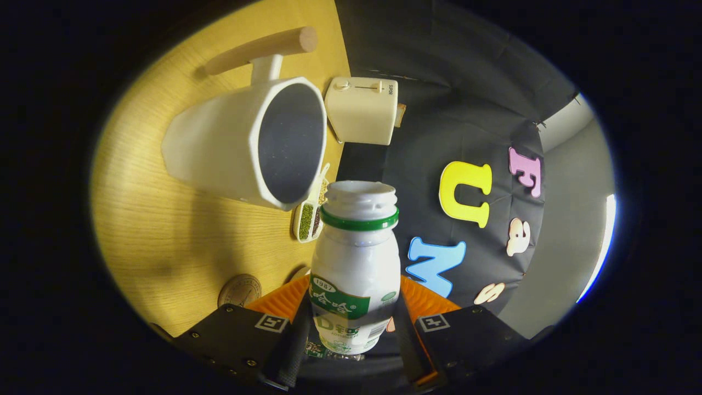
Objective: Take the bottle from table, then pour the juice into the cup, finally place the bottle on the coaster
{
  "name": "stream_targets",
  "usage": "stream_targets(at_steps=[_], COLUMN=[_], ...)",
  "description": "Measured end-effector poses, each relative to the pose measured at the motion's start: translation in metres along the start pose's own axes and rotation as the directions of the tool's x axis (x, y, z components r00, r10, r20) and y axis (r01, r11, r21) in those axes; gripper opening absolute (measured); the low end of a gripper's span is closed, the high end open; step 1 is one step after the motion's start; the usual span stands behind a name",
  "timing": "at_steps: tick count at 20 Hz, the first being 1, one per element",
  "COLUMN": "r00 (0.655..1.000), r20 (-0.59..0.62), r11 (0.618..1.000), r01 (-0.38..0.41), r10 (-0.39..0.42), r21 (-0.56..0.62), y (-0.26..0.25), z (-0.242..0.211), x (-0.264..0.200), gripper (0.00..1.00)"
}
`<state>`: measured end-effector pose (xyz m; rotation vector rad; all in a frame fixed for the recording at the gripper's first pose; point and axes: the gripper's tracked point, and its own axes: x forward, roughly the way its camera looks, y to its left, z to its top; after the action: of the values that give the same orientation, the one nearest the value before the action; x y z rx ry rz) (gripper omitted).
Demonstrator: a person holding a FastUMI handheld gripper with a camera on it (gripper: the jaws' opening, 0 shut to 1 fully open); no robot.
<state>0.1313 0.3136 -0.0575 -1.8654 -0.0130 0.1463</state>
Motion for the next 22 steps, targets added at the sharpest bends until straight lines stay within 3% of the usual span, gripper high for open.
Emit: stream_targets(at_steps=[6, 22], r00=[1.000, 0.999], r20=[-0.006, 0.004], r11=[0.996, 0.985], r01=[0.030, 0.054], r10=[-0.031, -0.054], r21=[-0.087, -0.165], y=[-0.011, -0.024], z=[-0.001, 0.005], x=[0.000, -0.001], gripper=[0.71, 0.71])
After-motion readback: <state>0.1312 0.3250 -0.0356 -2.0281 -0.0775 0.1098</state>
